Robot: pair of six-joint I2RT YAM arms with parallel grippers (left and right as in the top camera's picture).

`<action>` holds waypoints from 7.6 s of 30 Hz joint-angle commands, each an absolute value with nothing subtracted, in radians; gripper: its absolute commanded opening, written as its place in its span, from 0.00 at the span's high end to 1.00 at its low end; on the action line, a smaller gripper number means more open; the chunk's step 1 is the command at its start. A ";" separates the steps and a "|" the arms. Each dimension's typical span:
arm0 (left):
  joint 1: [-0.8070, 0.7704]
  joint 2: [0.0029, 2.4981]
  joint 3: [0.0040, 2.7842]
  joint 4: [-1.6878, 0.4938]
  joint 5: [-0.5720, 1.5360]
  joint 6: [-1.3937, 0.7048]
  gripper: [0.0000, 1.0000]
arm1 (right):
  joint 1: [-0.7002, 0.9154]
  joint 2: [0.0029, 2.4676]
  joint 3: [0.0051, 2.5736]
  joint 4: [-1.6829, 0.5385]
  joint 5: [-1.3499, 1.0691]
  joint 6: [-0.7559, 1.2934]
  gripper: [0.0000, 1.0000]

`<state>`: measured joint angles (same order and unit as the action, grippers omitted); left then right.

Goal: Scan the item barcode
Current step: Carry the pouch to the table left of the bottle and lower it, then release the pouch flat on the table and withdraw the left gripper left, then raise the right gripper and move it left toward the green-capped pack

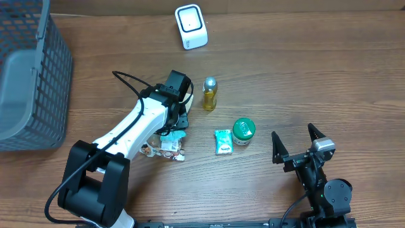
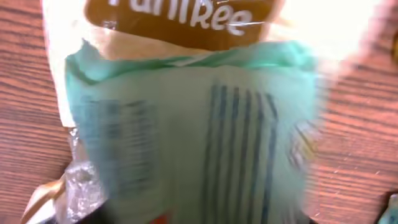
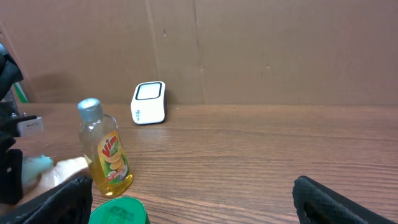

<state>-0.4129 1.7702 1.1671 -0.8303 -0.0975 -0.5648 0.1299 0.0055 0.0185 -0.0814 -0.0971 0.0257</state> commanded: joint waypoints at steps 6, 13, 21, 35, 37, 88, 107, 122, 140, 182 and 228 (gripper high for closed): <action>-0.419 1.767 1.159 -0.846 -0.120 -0.553 0.43 | 0.129 0.003 0.008 -0.077 -0.091 0.025 0.00; -0.419 1.767 1.158 -0.865 -0.158 -0.524 0.27 | 0.129 0.003 0.008 -0.077 -0.091 0.025 0.00; -0.419 1.767 1.158 -0.864 -0.169 -0.466 0.01 | 0.129 0.003 0.008 -0.077 -0.091 0.025 0.00; -0.317 1.753 1.572 -1.175 0.044 -0.305 0.25 | 0.129 0.003 0.008 -0.077 -0.091 0.025 0.00; -0.318 1.755 1.568 -1.195 0.045 -0.306 0.70 | 0.129 0.003 0.008 -0.077 -0.091 0.025 0.00; -0.220 1.652 1.460 -1.195 -0.009 -0.319 0.47 | 0.129 0.003 0.008 -0.077 -0.091 0.025 0.00; 0.160 1.644 1.453 -1.196 -0.033 -0.318 0.00 | 0.129 0.003 0.008 -0.077 -0.091 0.025 0.00; 0.157 1.644 1.453 -1.196 -0.033 -0.318 0.00 | 0.129 0.003 0.008 -0.077 -0.091 0.025 0.00; 0.157 1.644 1.453 -1.196 -0.033 -0.318 0.00 | 0.129 0.003 0.008 -0.078 -0.072 0.022 0.00; 0.157 1.644 1.453 -1.196 -0.033 -0.318 0.01 | 0.129 0.195 0.638 -0.383 -0.012 0.135 0.00; 0.157 1.644 1.453 -1.196 -0.033 -0.318 0.00 | 0.257 1.522 1.415 -1.000 -0.344 0.596 0.04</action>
